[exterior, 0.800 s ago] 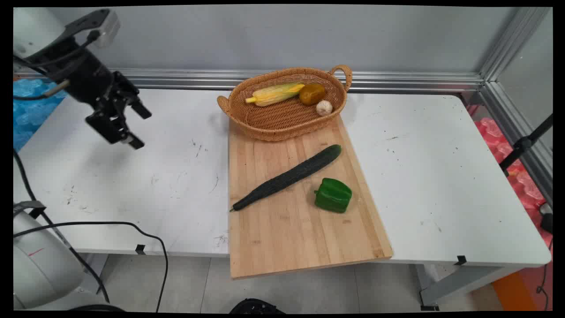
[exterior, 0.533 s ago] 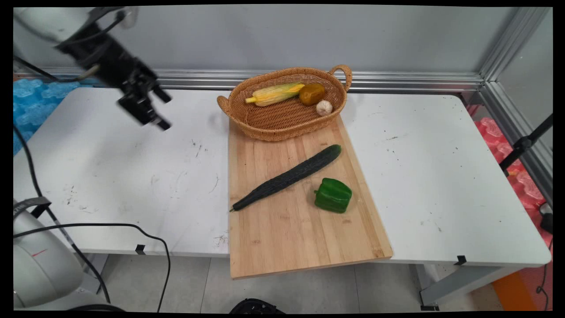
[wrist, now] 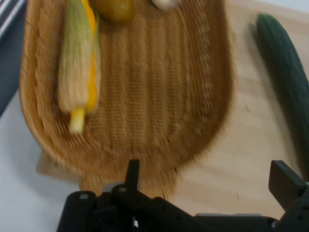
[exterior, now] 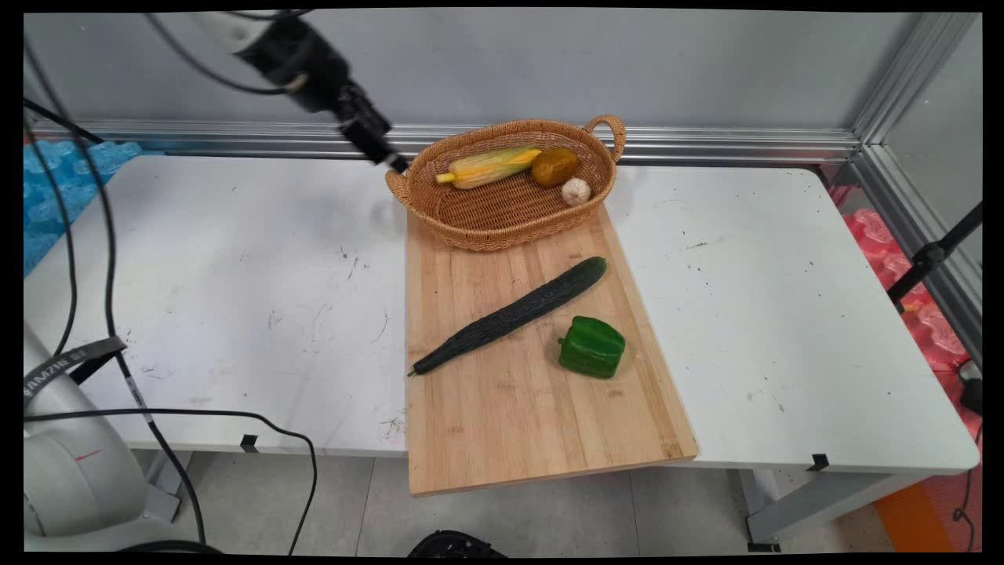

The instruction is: Pick up the potato from the vegetable basket

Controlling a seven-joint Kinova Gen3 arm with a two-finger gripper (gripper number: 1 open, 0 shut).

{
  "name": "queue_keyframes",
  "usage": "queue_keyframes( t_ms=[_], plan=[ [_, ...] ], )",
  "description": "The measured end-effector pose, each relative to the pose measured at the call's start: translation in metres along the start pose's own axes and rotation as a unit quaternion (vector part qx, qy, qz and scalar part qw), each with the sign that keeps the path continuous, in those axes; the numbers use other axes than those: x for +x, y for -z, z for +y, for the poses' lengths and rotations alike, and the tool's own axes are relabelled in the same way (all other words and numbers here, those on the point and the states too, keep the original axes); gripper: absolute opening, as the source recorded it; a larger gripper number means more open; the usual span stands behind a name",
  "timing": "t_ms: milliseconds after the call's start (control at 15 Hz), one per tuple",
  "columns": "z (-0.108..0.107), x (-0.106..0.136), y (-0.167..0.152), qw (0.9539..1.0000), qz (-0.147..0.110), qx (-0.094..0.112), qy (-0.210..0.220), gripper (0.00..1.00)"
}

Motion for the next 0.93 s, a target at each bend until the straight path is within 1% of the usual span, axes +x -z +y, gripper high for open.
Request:
queue_keyframes(
  t_ms=[467, 667, 933],
  plan=[
    [-0.025, 0.067, -0.076, 0.9987, 0.033, 0.025, 0.030, 1.00],
    [-0.032, 0.090, -0.110, 0.9982, 0.039, 0.031, 0.034, 1.00],
    [-0.040, 0.112, -0.151, 0.9978, 0.041, 0.036, 0.037, 1.00]
  ],
)
